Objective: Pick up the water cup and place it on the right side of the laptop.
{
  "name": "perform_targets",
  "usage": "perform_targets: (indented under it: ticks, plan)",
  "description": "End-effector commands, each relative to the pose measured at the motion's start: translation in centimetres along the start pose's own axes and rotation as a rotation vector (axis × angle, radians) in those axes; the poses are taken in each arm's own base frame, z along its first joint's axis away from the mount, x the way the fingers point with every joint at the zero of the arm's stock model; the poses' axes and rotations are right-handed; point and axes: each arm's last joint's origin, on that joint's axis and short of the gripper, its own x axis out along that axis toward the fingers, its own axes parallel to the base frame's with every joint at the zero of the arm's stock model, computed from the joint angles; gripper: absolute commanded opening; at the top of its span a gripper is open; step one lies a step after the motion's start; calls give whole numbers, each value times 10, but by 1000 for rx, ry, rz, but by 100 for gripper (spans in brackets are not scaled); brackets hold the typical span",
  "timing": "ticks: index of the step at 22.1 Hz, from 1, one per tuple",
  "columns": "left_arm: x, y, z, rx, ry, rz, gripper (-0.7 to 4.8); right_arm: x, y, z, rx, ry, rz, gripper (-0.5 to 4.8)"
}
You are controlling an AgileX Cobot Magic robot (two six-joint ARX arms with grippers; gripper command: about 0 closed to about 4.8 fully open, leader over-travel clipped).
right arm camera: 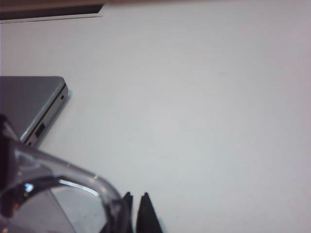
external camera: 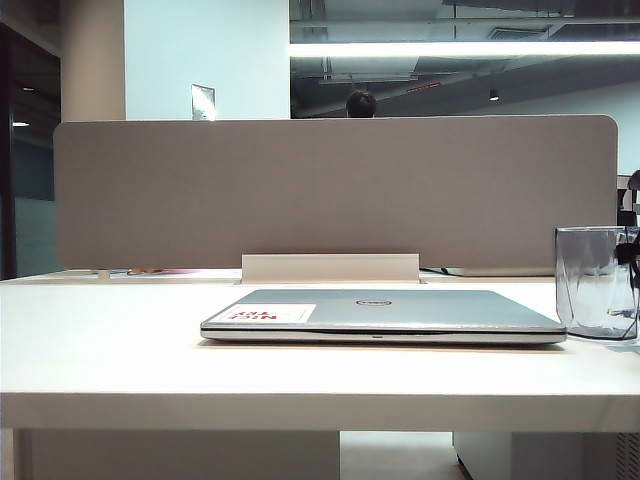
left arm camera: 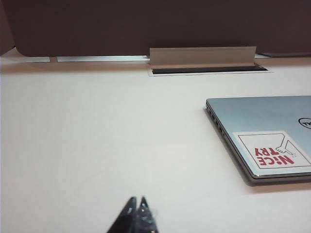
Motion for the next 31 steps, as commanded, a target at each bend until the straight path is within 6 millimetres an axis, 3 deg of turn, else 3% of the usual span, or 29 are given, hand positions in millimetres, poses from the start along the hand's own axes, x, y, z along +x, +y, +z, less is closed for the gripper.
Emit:
perform_targets:
  ticks: [1,7,22,29,31]
  plan:
    - [0,0,2,-2,-14,-5,-4,0,0,5,-20,-36,6,-4]
    - [0,0,2,-2,-13,-5,-4,0,0,5,-19,-34,9,54]
    - [0,0,2,-2,-14,-5,-4,-1,1,2,-16,-25,24,55]
    - [0,0,2,-1,-13,-5,-4,-8,3,-3,-13,-15,24,70]
    - [0,0,2,-1,-13,-5,-4,-8,3,-3,-8,-15,25,98]
